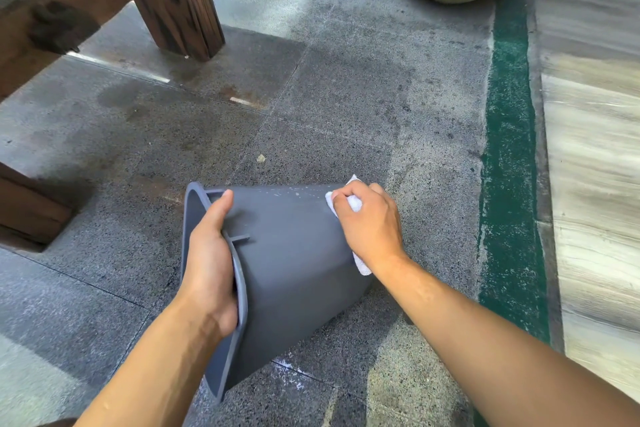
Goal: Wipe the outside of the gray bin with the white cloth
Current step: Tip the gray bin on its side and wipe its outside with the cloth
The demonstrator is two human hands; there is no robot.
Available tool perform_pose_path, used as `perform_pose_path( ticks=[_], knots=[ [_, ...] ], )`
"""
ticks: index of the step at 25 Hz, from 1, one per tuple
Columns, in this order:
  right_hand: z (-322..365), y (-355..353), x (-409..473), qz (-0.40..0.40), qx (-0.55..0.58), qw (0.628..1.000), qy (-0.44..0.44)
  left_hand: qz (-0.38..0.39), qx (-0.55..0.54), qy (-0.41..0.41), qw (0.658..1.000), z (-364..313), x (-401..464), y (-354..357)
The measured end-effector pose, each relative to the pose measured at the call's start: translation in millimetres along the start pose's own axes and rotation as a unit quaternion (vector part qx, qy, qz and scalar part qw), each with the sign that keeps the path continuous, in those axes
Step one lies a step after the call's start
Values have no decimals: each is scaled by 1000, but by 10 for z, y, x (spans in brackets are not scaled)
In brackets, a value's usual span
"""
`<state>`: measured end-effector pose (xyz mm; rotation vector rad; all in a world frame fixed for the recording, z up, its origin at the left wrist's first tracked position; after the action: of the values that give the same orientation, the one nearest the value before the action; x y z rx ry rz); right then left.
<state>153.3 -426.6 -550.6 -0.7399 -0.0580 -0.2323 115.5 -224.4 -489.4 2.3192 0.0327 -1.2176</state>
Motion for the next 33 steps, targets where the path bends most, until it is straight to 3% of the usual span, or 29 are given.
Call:
perform_pose_path(
  ticks=[18, 27, 30, 33],
  knots=[
    [-584, -166, 114, -43, -47, 995, 72, -10, 2, -11, 1000, -42, -13, -44],
    [-764, -301, 159, 10, -134, 984, 119, -12, -2, -18, 1000, -21, -51, 22],
    [-736, -378, 185, -10, -174, 974, 147, -14, -4, -17, 1000, -33, -79, 32],
    [-556, -510, 297, -47, -101, 979, 170, -23, -16, -11, 1000, -73, -111, -10]
  ],
)
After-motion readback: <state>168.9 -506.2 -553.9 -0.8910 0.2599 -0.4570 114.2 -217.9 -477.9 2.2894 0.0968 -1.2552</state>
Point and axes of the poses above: each hand's wrist, its own x-axis towards the middle knuckle, its own y-axis out of the palm, z = x × y, the point moved 2 cm from there along x, towards the middle knuckle, and after that the axes turned 15 degrees about -y, right-handed, at the moved point
